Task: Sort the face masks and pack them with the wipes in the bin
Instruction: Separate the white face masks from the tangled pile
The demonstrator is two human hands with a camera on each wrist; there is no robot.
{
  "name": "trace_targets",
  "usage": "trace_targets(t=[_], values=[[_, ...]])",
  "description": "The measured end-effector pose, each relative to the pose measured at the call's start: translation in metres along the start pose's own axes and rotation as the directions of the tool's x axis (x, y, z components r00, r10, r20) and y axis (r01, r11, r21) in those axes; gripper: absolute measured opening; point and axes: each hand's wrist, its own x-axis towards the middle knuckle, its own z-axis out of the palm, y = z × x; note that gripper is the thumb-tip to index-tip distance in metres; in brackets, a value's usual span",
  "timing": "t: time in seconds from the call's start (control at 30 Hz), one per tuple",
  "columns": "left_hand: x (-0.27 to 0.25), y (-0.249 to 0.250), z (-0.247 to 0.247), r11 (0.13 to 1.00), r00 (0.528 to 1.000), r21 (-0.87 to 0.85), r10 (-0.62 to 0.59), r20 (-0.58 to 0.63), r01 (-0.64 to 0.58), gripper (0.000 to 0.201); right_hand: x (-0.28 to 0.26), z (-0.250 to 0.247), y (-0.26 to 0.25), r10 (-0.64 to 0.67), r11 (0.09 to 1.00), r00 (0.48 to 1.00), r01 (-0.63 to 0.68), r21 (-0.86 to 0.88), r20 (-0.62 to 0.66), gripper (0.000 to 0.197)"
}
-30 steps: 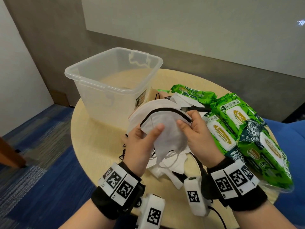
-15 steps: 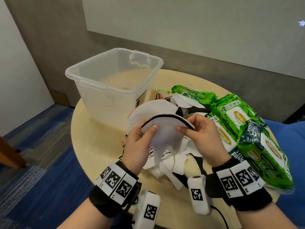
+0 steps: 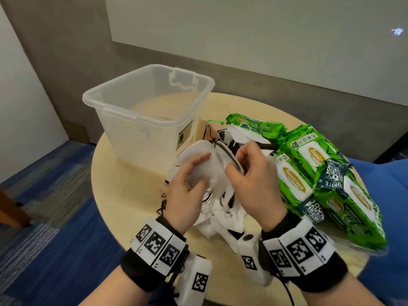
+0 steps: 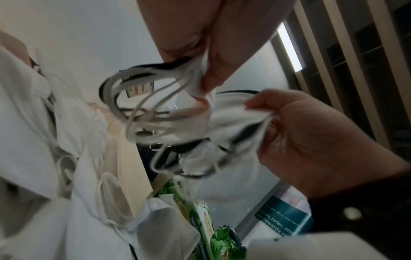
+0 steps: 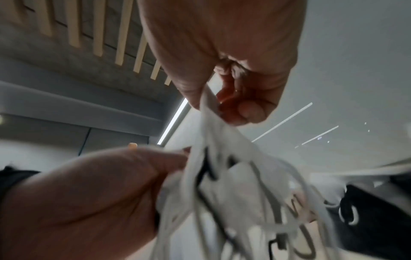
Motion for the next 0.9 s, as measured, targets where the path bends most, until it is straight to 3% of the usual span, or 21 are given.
trace_targets(t=[0.07, 0.17, 0.27, 0.33, 0.43, 0.5, 0.57, 0.8, 0.9], values=[[-0.002, 0.003, 0.000, 0.996, 0.997, -0.090, -0.019, 0.069, 0.026, 0.035, 0.000, 0.010, 0.001, 0.077, 0.996, 0.992, -0.081, 0.036, 0.098, 0.029], [-0.004, 0.006, -0.003, 0.963, 0.989, -0.265, -0.019, 0.146, 0.058, 0.045, 0.002, 0.015, 0.001, 0.195, 0.911, 0.947, -0.271, 0.311, 0.255, 0.009], [-0.003, 0.008, -0.004, 0.972, 0.987, -0.228, -0.019, 0.157, 0.055, 0.040, 0.004, 0.009, 0.004, 0.215, 0.806, 0.902, -0.380, 0.454, 0.373, 0.010], [-0.002, 0.004, -0.004, 0.986, 0.988, -0.158, -0.028, 0.152, 0.052, 0.035, 0.004, 0.003, 0.009, 0.148, 0.860, 0.916, -0.305, 0.410, 0.372, 0.035], [-0.002, 0.000, -0.004, 0.991, 0.987, -0.116, -0.045, 0.152, 0.063, 0.036, 0.007, -0.006, 0.014, 0.013, 0.994, 0.951, -0.047, 0.102, 0.310, 0.056], [-0.002, 0.000, -0.005, 0.996, 0.986, -0.075, -0.034, 0.161, 0.047, 0.036, 0.011, -0.010, 0.016, -0.053, 0.993, 0.959, 0.079, -0.083, 0.277, 0.050], [-0.002, 0.001, -0.006, 0.997, 0.983, -0.063, -0.023, 0.181, 0.035, 0.035, 0.015, -0.014, 0.017, -0.105, 0.979, 0.960, 0.146, -0.141, 0.260, 0.038], [-0.003, 0.003, -0.007, 0.992, 0.965, 0.067, 0.092, 0.247, -0.111, 0.048, 0.017, -0.016, 0.018, -0.161, 0.955, 0.926, 0.233, -0.182, 0.342, 0.023], [-0.004, 0.003, -0.005, 0.976, 0.954, 0.117, 0.148, 0.260, -0.183, 0.049, 0.017, -0.015, 0.017, -0.168, 0.974, 0.917, 0.211, -0.084, 0.361, 0.012]])
